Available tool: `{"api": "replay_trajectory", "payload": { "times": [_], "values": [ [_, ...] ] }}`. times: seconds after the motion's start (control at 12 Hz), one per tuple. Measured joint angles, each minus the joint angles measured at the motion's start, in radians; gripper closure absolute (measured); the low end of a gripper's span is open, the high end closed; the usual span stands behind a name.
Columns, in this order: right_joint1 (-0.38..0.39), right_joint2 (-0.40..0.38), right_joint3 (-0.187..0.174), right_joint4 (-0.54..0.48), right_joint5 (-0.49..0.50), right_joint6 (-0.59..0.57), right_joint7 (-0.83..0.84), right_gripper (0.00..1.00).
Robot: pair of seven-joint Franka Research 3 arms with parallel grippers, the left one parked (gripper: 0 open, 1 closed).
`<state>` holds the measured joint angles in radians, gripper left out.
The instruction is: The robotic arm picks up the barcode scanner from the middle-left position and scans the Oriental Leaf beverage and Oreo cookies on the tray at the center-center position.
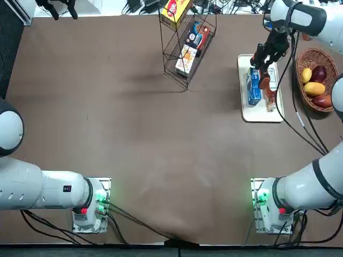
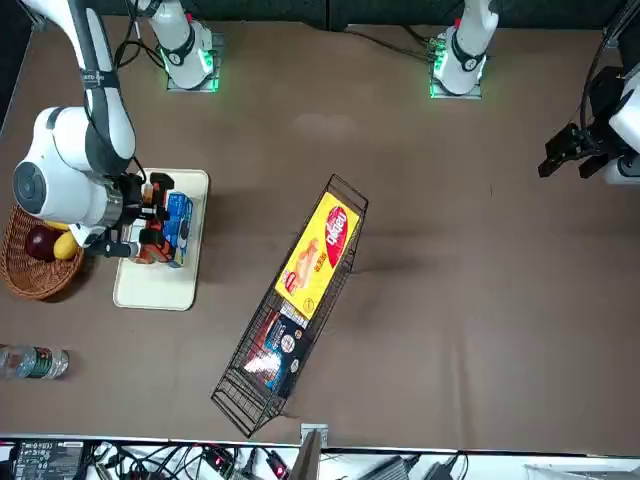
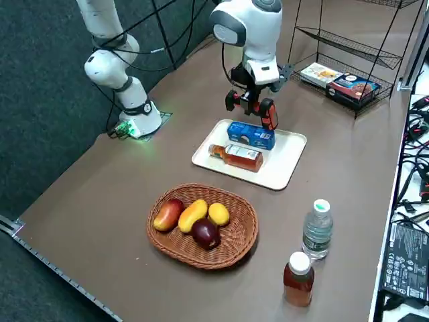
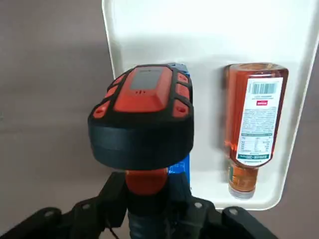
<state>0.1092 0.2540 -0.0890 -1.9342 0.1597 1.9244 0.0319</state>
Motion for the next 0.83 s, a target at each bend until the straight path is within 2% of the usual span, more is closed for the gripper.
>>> {"api": "replay_trajectory", "payload": {
  "times": [0.83],
  "values": [
    [-0.009, 0.012, 0.001, 0.006, 0.001, -0.006, -0.009, 0.58]
  ]
}}
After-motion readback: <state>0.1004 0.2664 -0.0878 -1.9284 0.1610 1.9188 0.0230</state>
